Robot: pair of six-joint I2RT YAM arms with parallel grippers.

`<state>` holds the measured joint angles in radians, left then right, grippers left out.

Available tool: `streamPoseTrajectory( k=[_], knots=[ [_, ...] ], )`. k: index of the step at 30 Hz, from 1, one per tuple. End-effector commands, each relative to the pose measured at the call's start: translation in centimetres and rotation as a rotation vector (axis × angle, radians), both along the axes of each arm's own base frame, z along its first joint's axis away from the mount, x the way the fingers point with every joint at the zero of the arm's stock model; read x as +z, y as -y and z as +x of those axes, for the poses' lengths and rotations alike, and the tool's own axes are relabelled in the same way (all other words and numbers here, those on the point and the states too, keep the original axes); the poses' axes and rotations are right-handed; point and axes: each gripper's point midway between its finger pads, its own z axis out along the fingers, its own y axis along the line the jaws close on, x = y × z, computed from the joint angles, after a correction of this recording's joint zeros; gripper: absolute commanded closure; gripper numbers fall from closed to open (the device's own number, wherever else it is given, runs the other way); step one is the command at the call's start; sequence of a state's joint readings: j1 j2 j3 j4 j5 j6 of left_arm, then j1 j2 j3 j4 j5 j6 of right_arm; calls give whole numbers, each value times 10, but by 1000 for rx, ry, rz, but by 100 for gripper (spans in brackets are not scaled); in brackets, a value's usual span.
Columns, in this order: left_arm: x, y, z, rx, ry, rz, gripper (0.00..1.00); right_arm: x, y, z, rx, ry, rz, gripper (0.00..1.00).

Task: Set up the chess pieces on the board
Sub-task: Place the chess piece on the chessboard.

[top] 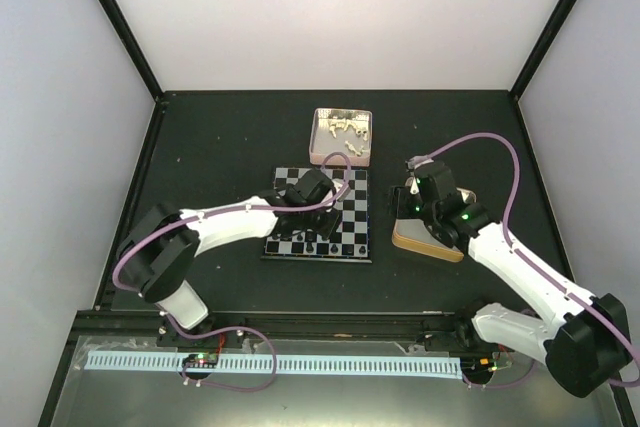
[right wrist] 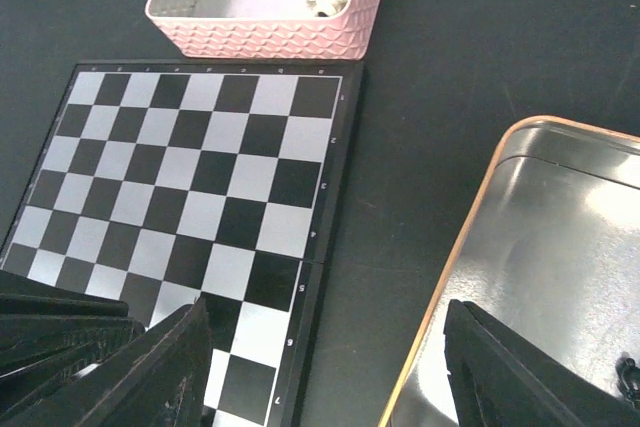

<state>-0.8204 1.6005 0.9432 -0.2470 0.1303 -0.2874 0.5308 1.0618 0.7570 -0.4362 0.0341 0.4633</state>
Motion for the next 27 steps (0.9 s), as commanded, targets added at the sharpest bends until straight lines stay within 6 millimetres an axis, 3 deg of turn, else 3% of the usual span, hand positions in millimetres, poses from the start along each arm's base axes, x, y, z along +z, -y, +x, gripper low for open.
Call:
streamPoseTrajectory(
  k=[1, 8, 27],
  knots=[
    [-2, 6, 13, 4, 45, 40, 98, -6, 9, 5, -62, -9, -17, 36],
    [-23, 8, 7, -21, -7, 67, 98, -11, 7, 5, -62, -27, -19, 36],
    [-28, 4, -11, -57, -77, 64, 96, -22, 7, 6, -78, -64, -27, 37]
  ],
)
